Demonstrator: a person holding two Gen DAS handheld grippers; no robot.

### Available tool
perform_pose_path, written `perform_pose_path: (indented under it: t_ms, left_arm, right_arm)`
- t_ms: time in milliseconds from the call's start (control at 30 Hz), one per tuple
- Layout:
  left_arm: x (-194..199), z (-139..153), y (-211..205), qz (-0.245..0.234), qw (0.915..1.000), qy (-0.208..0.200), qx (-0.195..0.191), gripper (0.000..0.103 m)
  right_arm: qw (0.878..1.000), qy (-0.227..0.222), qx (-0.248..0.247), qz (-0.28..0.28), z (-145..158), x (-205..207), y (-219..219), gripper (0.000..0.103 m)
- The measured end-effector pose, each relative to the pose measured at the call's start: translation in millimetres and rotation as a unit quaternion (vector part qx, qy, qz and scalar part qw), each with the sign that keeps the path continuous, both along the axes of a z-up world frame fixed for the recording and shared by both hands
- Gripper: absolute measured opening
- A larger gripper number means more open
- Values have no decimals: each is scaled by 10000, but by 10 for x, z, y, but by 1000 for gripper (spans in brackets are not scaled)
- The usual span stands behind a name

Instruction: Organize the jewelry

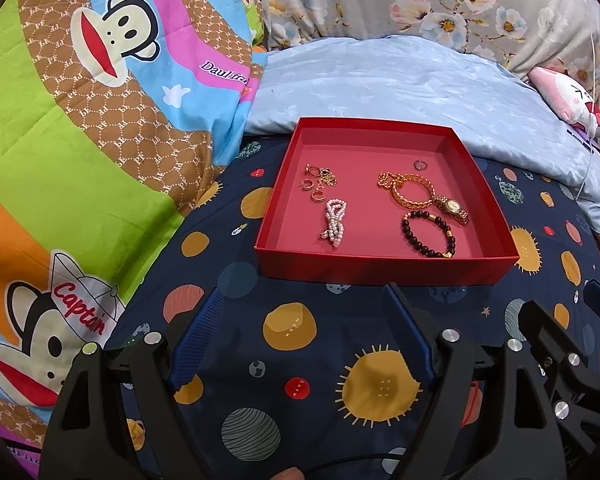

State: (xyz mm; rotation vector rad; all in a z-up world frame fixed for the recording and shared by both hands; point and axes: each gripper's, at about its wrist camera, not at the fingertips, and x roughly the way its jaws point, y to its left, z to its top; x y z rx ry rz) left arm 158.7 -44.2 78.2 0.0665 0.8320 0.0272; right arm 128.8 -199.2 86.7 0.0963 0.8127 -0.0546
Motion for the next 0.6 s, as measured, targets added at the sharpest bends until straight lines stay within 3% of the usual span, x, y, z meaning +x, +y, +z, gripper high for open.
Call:
perform_pose_path:
  t_ms: [600]
  left_arm:
    - [-56,50,-49,-52,9999,-138,58,78]
  right_arm:
    - [10000,-37,15,-55,36,-80,-77,81]
